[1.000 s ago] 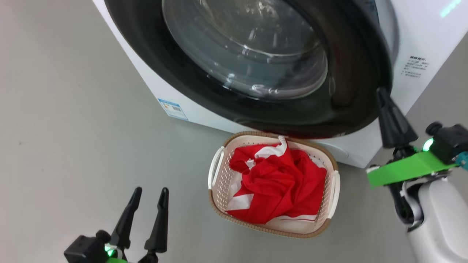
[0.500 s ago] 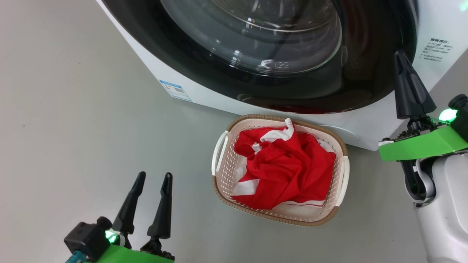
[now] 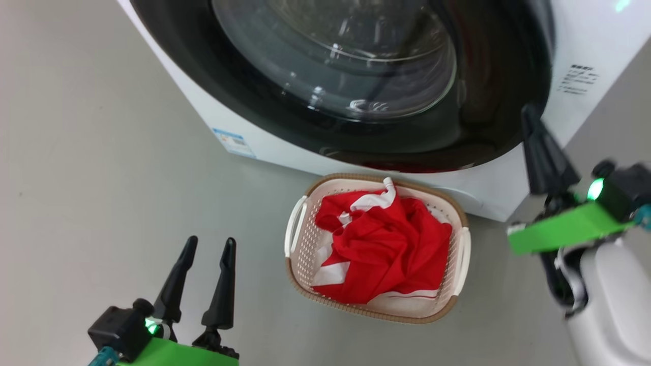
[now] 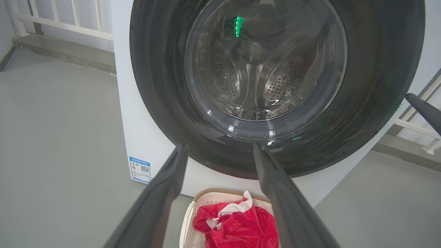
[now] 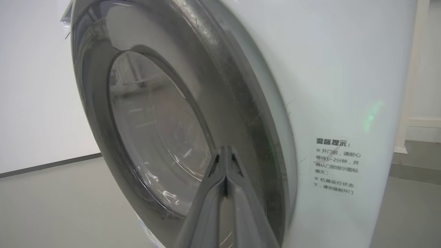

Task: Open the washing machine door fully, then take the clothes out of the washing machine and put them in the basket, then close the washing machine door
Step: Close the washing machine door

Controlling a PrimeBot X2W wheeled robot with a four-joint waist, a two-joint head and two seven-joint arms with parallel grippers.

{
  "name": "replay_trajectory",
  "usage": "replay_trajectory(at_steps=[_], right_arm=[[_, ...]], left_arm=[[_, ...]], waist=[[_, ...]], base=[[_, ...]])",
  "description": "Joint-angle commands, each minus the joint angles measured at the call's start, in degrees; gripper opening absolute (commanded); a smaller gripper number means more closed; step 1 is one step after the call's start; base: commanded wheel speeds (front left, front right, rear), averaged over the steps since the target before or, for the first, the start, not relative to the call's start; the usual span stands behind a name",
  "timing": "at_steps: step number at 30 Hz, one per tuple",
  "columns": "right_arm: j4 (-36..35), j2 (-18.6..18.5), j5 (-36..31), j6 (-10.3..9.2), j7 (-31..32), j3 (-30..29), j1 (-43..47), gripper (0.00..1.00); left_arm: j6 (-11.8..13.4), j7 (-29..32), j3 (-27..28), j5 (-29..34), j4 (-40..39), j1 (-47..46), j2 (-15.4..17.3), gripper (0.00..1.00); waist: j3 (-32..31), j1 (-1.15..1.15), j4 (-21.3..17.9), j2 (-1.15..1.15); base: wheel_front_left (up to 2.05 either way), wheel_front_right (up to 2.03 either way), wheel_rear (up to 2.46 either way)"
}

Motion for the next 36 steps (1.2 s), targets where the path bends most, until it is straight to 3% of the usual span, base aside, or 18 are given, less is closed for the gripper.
replay_trajectory(at_steps=[1,2,3,4,5,26,36], right_arm=[[-2.04,0.78,0.92,-0.06,0.11,1.39,2.08,0.28],[-2.42,1.0,1.0,-0.06,0.11,1.39,3.18,0.43],[-2.74,1.23,1.1,-0.06,0.11,1.39,4.33,0.64],[-3.02,1.4,1.13,-0.06,0.11,1.36,5.45,0.93],[-3.25,1.54,1.13,-0.06,0.11,1.37,6.62,1.0],[-3.74,0.78,0.43,-0.06,0.11,-1.14,20.25,1.0],[-4.33,0.44,0.39,-0.06,0.11,-3.56,23.81,1.0]], left_arm=[[-0.21,-0.45,2.53,1.33,-1.04,0.04,0.6,1.0],[-0.22,-0.45,2.87,1.65,-1.06,0.2,0.6,1.0],[-0.22,-0.45,3.21,1.89,-1.06,0.38,0.6,1.0],[-0.23,-0.45,3.53,2.09,-1.04,0.54,0.6,1.0],[-0.24,-0.45,3.83,2.26,-0.96,0.7,0.6,1.0],[-0.32,-0.45,6.53,7.35,2.93,2.79,0.68,1.0],[-0.32,-0.45,7.55,8.31,3.17,3.25,1.63,1.0]], waist=[[-1.54,0.0,-1.29,0.0],[-1.93,0.0,-1.63,0.0],[-2.32,0.0,-1.96,0.0],[-2.66,0.0,-2.28,0.0],[-3.05,0.0,-2.63,0.0],[-9.58,0.0,-12.49,0.0],[-10.89,0.0,-15.08,0.0]], base=[[0.0,0.0,0.0],[0.0,0.0,0.0],[0.0,0.0,0.0],[0.0,0.0,0.0],[0.0,0.0,0.0],[0.0,0.0,0.0],[0.0,0.0,0.0]])
